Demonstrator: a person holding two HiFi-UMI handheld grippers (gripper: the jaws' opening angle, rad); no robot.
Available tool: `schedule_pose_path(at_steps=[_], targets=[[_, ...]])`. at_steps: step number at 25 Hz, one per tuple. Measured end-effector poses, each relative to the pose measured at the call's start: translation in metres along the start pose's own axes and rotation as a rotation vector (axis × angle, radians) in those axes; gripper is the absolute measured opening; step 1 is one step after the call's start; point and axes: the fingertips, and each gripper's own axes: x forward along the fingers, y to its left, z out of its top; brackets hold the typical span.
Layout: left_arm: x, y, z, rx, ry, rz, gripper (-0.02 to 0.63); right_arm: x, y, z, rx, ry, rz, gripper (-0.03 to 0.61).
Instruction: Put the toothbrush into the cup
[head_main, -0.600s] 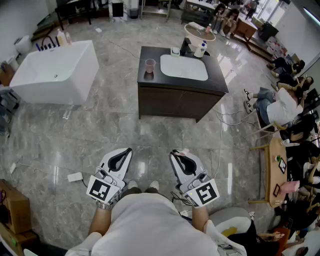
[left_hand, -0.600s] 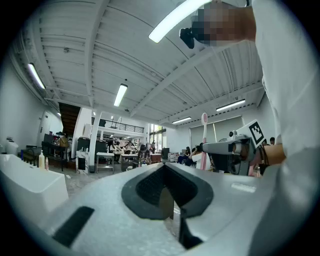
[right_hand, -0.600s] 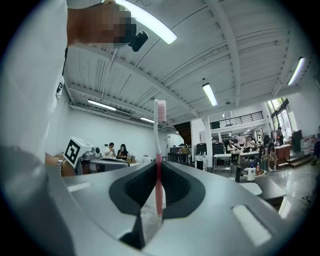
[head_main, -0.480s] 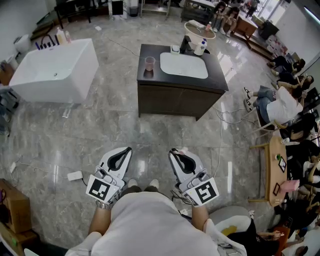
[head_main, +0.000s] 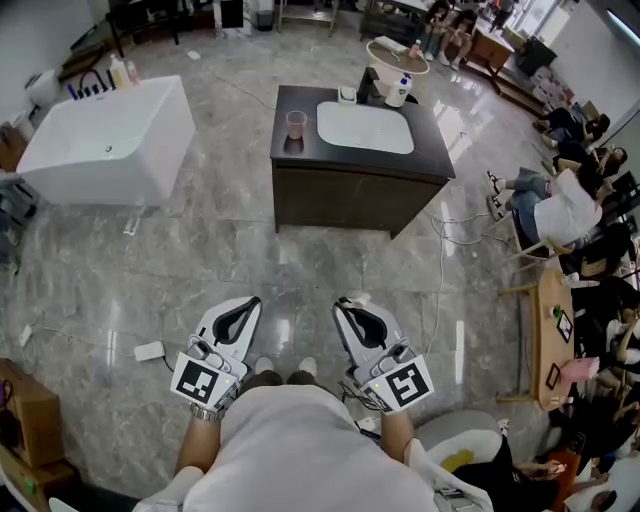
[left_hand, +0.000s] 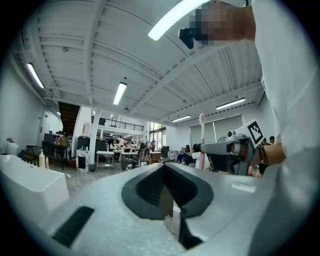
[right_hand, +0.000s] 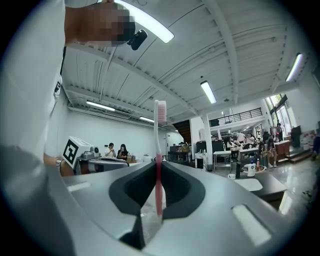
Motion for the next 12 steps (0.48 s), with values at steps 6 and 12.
schedule_pose_path(at_steps=[6, 12], targets=[[-0.003, -0.008, -0.002, -0.007, 0.000, 0.029, -0.002, -0.004, -0.002, -0.001, 0.008, -0.001, 0.014, 0.040], [-0.002, -0.008, -0.003, 0.003, 0.005, 0.063, -0.002, -0.004, -0.011, 0.002, -0.026, -0.004, 0.027, 0.041]])
